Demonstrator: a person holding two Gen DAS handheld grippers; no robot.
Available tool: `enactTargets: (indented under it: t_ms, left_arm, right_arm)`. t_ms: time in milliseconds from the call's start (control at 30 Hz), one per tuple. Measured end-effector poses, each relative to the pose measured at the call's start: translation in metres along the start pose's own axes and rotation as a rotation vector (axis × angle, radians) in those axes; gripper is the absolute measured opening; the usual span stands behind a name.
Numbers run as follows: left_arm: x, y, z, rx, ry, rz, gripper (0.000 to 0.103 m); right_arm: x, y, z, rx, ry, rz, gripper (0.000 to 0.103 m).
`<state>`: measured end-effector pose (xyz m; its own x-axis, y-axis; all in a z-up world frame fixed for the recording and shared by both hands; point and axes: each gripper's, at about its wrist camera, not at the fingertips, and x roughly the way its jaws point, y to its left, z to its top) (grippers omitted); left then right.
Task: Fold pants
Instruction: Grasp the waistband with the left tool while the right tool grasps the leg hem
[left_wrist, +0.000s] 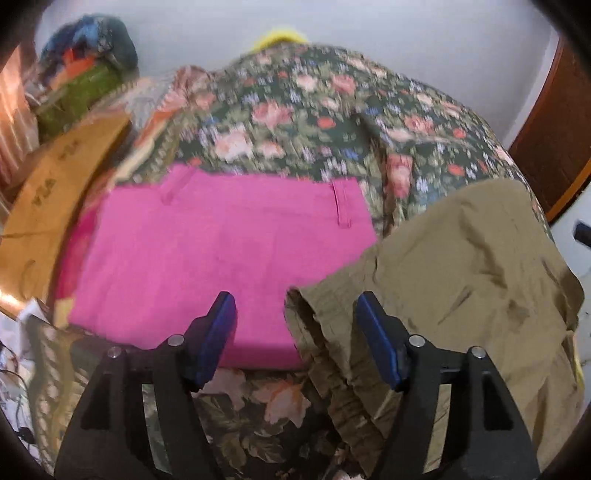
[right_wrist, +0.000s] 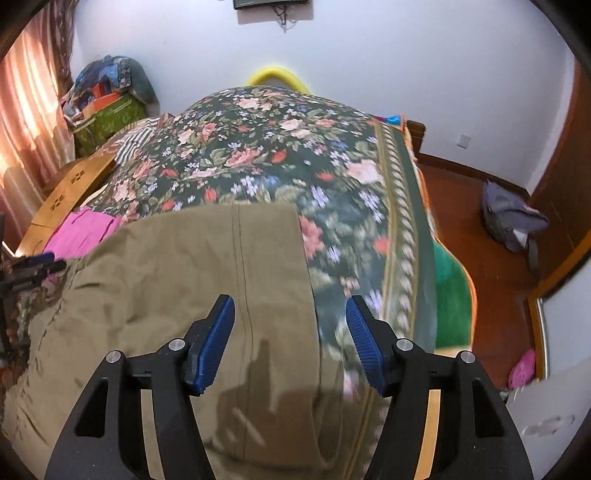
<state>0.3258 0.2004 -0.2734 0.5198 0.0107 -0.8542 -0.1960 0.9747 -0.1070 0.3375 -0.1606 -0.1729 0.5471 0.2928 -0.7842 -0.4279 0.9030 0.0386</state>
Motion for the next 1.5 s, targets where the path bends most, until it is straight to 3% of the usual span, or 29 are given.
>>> enactTargets:
  t_ms: [167, 300, 367, 500, 733, 800, 867, 933, 967, 1100, 1133, 1300, 1500]
  left_arm:
    - [0.010, -0.002, -0.003, 0.004, 0.003, -0.027, 0.069]
    - [0.016, -0.004, 0.001, 0.008, -0.004, -0.039, 0.071]
    - [0.019, -0.005, 0.003, 0.014, -0.006, -0.050, 0.071]
    - [0.021, -0.008, 0.002, 0.029, -0.014, -0.063, 0.071]
    - [0.024, -0.011, 0.001, 0.039, -0.010, -0.085, 0.070]
    - [0.023, -0.011, 0.001, 0.033, -0.005, -0.108, 0.059]
    - [0.022, -0.013, 0.001, 0.024, 0.001, -0.116, 0.054]
    - [0.019, -0.016, 0.001, 0.035, -0.004, -0.099, 0.052]
    - [0.017, -0.018, 0.000, 0.045, -0.010, -0.089, 0.047]
    - [0.006, -0.018, -0.001, 0.059, -0.024, -0.074, 0.031]
    - [0.001, -0.018, -0.001, 0.064, -0.025, -0.071, 0.021]
    - [-0.020, -0.021, 0.002, 0.075, -0.069, -0.060, 0.013]
    - [-0.054, -0.034, 0.016, 0.095, -0.156, -0.056, 0.009]
  right_arm:
    - [0.033, 0.003, 0.028, -0.010, 0.023, 0.015, 0.059]
    - [0.063, -0.002, 0.046, -0.030, 0.060, -0.023, 0.059]
    - [0.074, -0.007, 0.051, -0.024, 0.074, 0.004, 0.059]
    - [0.094, -0.006, 0.057, -0.019, 0.110, 0.055, 0.059]
    - [0.116, -0.001, 0.059, -0.001, 0.147, 0.071, 0.059]
    - [0.117, -0.005, 0.058, 0.025, 0.146, 0.088, 0.057]
    - [0.114, -0.004, 0.057, 0.024, 0.139, 0.123, 0.035]
    - [0.110, 0.001, 0.056, 0.004, 0.129, 0.103, 0.026]
    - [0.109, 0.003, 0.056, -0.008, 0.123, 0.091, 0.014]
    - [0.096, 0.008, 0.055, -0.030, 0.085, 0.082, 0.012]
    - [0.092, 0.008, 0.055, -0.026, 0.074, 0.087, 0.012]
    - [0.063, 0.008, 0.061, 0.007, -0.004, 0.119, 0.011]
    - [0.017, 0.016, 0.074, -0.014, -0.104, 0.108, 0.011]
